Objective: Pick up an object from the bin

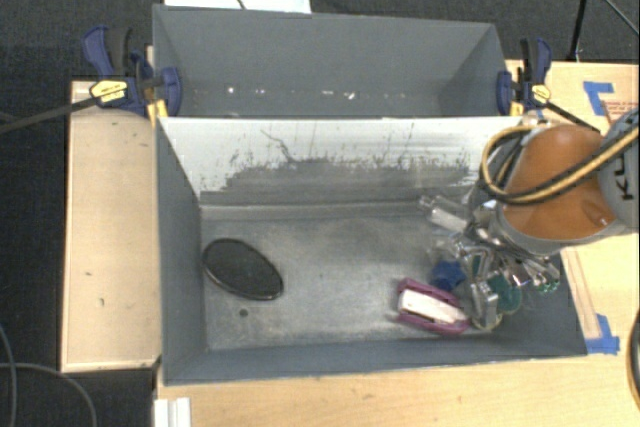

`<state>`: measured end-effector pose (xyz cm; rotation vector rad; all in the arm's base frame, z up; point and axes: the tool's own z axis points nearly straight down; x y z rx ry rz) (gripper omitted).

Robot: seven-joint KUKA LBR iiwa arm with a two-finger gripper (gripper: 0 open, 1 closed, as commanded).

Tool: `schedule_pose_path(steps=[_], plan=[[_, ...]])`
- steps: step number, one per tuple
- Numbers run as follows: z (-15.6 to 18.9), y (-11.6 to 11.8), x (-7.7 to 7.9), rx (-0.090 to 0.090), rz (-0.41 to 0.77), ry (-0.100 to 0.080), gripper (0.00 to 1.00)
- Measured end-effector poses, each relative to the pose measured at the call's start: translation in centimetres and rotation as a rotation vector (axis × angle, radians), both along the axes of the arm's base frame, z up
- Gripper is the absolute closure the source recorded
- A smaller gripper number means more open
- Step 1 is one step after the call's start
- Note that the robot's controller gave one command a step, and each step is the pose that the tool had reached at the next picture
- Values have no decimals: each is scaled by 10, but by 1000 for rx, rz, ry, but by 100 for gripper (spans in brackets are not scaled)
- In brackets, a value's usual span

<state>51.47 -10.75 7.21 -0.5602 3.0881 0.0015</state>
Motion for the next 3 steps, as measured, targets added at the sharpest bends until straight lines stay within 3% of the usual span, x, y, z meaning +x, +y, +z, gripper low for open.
schedule_pose_path(steps=[1,2,3], plan=[[1,-2,-1,-3,5,3,100],[112,-32,36,-6,561,-4,100],[170,-9,22,-4,888,-3,100]])
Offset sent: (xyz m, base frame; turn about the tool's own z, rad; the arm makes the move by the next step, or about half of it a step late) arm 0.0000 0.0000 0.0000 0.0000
